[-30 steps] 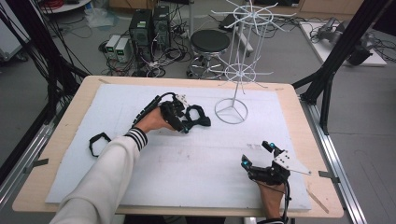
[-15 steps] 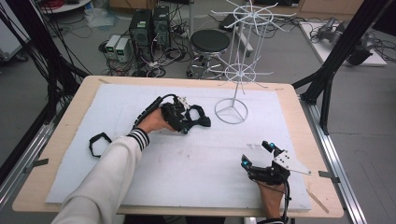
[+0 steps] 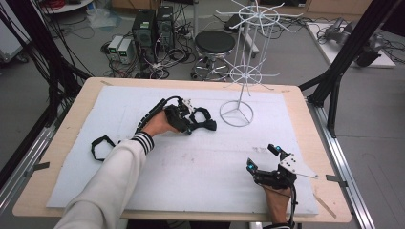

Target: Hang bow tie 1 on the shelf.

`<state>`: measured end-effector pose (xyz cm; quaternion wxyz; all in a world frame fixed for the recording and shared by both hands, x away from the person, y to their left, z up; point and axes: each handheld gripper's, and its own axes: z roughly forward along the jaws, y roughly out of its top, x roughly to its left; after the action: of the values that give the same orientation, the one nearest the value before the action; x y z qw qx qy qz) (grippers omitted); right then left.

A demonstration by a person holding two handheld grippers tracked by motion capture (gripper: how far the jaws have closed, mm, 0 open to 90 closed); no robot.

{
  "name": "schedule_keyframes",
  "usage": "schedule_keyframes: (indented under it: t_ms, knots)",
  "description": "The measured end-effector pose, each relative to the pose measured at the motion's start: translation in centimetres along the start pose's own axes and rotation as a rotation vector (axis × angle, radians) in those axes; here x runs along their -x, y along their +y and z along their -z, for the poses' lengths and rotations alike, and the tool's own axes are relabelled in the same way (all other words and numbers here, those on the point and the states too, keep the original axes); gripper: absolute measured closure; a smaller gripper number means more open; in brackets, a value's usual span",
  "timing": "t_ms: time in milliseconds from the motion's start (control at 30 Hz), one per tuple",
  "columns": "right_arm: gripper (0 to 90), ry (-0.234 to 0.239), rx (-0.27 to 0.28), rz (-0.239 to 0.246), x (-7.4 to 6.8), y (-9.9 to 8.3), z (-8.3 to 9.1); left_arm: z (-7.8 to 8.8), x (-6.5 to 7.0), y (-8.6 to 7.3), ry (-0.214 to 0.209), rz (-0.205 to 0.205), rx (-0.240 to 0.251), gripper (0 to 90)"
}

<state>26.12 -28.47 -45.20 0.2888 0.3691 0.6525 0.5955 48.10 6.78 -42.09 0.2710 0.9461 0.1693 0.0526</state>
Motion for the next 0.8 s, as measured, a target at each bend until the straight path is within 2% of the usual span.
schedule_keyframes:
  t_ms: [67, 167, 467, 767, 800]
  knots:
    - [2.3, -0.001, 0.001, -0.002, 0.0, 0.0, 0.0, 0.1, 0.1, 0.1, 0.026, -0.007, -0.010, 70.5]
    - [2.3, -0.001, 0.001, -0.002, 0.0, 0.0, 0.0, 0.1, 0.3, 0.2, 0.047, -0.012, -0.017, 77.3]
    - [2.3, -0.001, 0.001, -0.002, 0.0, 0.0, 0.0, 0.3, 0.3, 0.3, 0.051, -0.002, -0.006, 79.7]
    - [2.3, -0.001, 0.001, -0.001, 0.0, 0.0, 0.0, 1.2, 0.4, 0.4, 0.036, 0.013, 0.039, 79.4]
    - [2.3, 0.000, 0.001, 0.003, 0.0, 0.0, 0.0, 1.6, 0.4, 0.4, 0.035, 0.020, 0.057, 79.4]
